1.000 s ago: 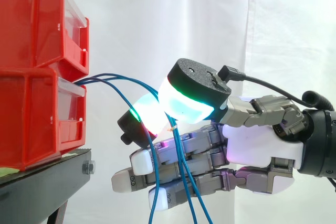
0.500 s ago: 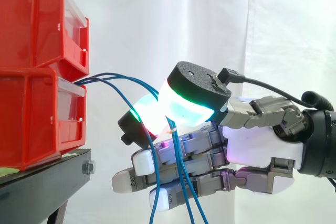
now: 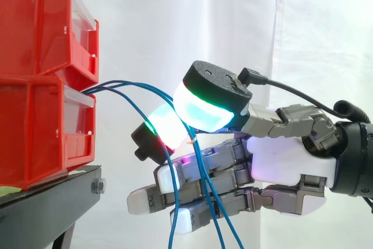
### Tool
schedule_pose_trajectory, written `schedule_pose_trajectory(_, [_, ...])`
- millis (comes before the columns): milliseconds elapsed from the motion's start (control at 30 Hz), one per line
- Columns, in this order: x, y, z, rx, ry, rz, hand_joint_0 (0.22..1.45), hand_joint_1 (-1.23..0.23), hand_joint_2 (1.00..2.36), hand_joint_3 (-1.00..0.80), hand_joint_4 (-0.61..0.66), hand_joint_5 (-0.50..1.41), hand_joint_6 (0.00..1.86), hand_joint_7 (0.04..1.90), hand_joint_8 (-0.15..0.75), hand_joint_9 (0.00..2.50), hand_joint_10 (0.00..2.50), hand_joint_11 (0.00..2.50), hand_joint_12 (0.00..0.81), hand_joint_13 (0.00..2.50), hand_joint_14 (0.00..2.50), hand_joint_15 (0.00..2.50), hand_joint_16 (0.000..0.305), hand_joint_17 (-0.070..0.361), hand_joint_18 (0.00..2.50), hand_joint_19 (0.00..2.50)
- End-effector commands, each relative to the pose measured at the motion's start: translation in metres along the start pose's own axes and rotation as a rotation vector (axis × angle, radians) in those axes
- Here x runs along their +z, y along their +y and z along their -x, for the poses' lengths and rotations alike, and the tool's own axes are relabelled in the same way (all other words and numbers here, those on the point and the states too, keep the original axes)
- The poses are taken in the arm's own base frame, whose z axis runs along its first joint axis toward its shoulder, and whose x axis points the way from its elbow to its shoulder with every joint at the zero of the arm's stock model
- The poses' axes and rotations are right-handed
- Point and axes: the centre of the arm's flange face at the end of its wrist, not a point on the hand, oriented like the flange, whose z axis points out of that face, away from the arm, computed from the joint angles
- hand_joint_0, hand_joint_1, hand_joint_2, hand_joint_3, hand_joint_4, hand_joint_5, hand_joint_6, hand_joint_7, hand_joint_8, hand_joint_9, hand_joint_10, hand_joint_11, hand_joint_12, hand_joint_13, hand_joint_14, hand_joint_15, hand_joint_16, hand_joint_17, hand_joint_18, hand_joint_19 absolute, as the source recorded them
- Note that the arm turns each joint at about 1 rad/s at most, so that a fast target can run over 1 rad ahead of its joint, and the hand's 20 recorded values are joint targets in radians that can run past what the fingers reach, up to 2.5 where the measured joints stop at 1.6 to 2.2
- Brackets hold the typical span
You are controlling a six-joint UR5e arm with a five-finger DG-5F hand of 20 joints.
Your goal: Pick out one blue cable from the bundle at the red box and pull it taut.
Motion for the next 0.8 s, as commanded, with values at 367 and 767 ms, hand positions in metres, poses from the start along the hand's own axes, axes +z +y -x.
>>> schedule_pose_trajectory(367, [-0.0001,-0.0004,0.0009,-0.001,0.002,-0.001,0.61,-0.76,1.02,-0.25,0.04,-0.19,0.90,1.25,0.295,0.90,0.02,0.59,0.328,0.67,0.01,0.20,0.048,0.108,0.66,0.54])
schedule_pose_trajectory(767, [0.0004,0.0002,0.0008,0.000,0.002,0.000,0.57,-0.60,1.02,-0.32,0.11,-0.19,0.88,1.21,0.302,0.88,0.02,0.58,0.339,0.64,0.01,0.22,0.050,0.113,0.62,0.61])
